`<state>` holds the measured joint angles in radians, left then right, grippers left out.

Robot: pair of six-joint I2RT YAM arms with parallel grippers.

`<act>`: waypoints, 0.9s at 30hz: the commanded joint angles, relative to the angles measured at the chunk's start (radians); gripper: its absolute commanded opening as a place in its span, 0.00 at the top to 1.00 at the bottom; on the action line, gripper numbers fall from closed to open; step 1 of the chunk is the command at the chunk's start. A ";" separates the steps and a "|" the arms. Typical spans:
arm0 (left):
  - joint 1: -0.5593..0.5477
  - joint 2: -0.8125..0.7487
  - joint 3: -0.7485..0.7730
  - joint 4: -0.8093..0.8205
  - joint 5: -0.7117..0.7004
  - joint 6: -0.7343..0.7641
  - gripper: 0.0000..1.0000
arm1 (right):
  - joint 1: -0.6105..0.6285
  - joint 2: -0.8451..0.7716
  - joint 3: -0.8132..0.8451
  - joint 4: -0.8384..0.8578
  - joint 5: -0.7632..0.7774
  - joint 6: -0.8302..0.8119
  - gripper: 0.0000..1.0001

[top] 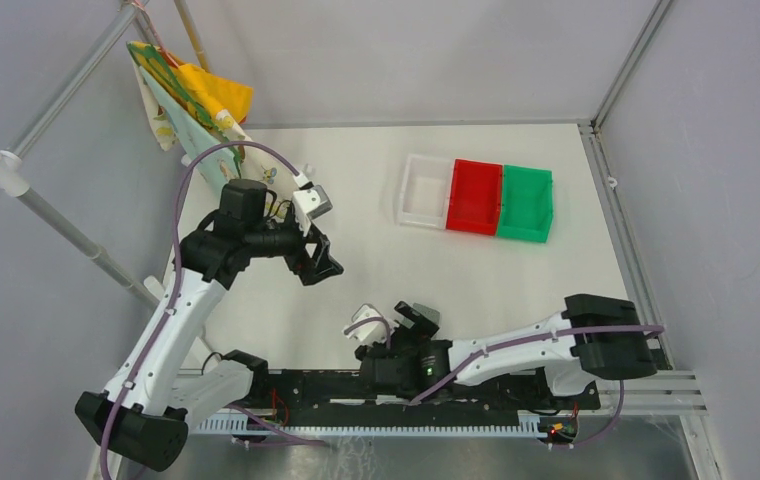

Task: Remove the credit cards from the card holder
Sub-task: Pick up the card holder from the center of the board.

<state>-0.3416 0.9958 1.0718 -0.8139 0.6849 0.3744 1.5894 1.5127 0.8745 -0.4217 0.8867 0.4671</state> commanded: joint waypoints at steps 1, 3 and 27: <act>0.018 -0.001 0.060 0.014 0.061 -0.051 0.11 | 0.039 0.077 0.072 -0.145 0.228 0.085 0.07; 0.021 -0.004 0.062 0.012 0.068 -0.060 0.11 | 0.040 0.068 0.060 -0.134 0.236 0.087 0.12; 0.020 -0.016 0.080 0.012 0.114 -0.089 0.20 | 0.042 0.072 0.002 -0.243 0.215 0.244 0.32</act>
<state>-0.3264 0.9985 1.1069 -0.8150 0.7635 0.3161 1.6279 1.5978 0.8570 -0.5999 1.0519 0.6506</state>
